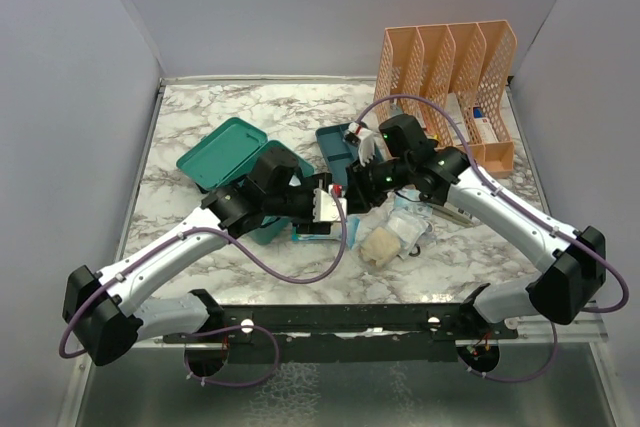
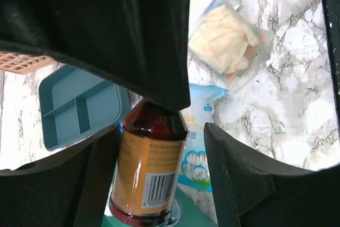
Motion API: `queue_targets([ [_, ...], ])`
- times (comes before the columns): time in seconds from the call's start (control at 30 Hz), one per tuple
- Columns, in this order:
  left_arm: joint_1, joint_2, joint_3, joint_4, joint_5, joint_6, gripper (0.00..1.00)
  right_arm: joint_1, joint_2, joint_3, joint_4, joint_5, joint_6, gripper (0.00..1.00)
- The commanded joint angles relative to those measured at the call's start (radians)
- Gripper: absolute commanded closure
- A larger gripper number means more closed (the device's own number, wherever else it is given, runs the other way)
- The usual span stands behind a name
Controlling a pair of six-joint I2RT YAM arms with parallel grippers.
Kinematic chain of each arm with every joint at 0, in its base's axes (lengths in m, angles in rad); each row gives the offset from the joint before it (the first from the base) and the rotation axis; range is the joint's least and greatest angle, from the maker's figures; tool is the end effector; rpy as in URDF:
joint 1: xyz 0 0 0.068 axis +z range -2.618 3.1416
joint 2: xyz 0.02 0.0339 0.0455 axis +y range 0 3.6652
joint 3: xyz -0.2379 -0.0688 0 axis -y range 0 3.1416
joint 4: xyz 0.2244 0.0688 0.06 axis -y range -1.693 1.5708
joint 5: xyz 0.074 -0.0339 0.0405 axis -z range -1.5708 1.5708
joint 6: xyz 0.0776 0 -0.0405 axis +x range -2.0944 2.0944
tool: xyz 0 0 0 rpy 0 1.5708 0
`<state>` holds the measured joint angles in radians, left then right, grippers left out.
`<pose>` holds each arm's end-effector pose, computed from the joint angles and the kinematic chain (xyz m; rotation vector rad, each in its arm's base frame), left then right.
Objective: Organize the medicine kit
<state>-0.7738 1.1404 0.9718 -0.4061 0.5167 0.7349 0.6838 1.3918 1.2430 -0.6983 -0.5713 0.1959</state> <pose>0.1669 -0.2166 0.2743 1.6526 1.3193 -0.5751 0.2066 0.2225 0.2693 -0.8788 2.3730 1.0737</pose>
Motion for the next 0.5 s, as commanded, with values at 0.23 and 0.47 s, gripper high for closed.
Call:
queue_targets([
  [0.23, -0.047, 0.007, -0.032, -0.039, -0.161, 0.061, 0.45, -0.003, 0.024, 0.037, -0.002, -0.048, -0.038, 0.89],
  [0.47, -0.063, -0.002, -0.061, -0.016, -0.311, 0.102, 0.64, -0.004, 0.017, 0.013, 0.053, -0.055, -0.021, 0.88],
])
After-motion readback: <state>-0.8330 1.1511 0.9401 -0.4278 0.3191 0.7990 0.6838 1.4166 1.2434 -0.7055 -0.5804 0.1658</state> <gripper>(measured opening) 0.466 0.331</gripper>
